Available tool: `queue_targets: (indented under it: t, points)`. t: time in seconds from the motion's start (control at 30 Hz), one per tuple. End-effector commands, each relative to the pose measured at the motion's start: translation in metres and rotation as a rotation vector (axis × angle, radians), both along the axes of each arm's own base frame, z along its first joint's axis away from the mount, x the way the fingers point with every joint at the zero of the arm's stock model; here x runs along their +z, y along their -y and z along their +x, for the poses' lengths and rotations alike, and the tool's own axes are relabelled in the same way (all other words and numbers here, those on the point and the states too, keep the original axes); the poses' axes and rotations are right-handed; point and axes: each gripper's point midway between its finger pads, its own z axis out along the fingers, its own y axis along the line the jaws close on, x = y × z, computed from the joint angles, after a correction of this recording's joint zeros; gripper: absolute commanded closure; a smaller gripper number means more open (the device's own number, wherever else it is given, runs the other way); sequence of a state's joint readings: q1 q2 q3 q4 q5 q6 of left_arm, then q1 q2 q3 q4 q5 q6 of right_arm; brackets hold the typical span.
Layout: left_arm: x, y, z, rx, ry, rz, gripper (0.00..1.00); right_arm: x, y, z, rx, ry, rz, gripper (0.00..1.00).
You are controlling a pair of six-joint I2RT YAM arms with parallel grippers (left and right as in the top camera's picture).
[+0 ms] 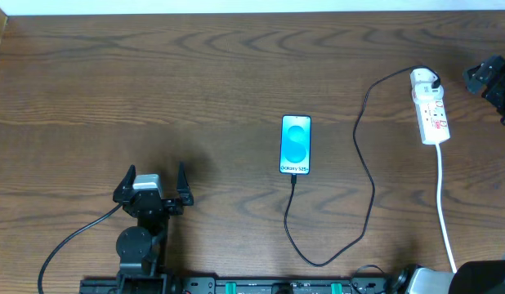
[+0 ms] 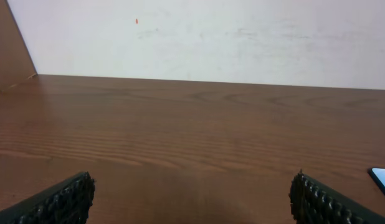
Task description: Plug charger to phone and switch on socket
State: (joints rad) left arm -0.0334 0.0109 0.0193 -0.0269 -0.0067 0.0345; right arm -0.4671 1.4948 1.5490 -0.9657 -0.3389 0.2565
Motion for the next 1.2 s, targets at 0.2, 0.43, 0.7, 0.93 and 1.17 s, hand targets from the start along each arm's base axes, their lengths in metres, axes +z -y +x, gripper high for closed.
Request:
queue_targets:
  t: [0.2,0.43,0.7,0.93,1.17]
  points:
    - [-0.016,-0.007,-0.001,0.034,-0.053,0.023,0.0,-0.007,0.006,0.002,-0.019,-0.021,0.002,0.01]
    - [-0.016,-0.007,-0.001,0.034,-0.053,0.023,0.0,-0.006,0.007,0.003,-0.022,-0.019,-0.003,0.01]
    - [-0.016,-0.007,-0.001,0.034,-0.053,0.023,0.0,-0.015,-0.011,0.011,0.024,0.044,-0.044,0.01]
    - [-0.016,-0.007,-0.001,0.034,-0.053,0.023,0.0,-0.05,-0.071,0.019,0.145,0.331,-0.154,0.01]
    - [-0.016,-0.007,-0.001,0.034,-0.053,0.023,0.0,-0.068,-0.082,-0.014,0.106,0.54,-0.266,0.01]
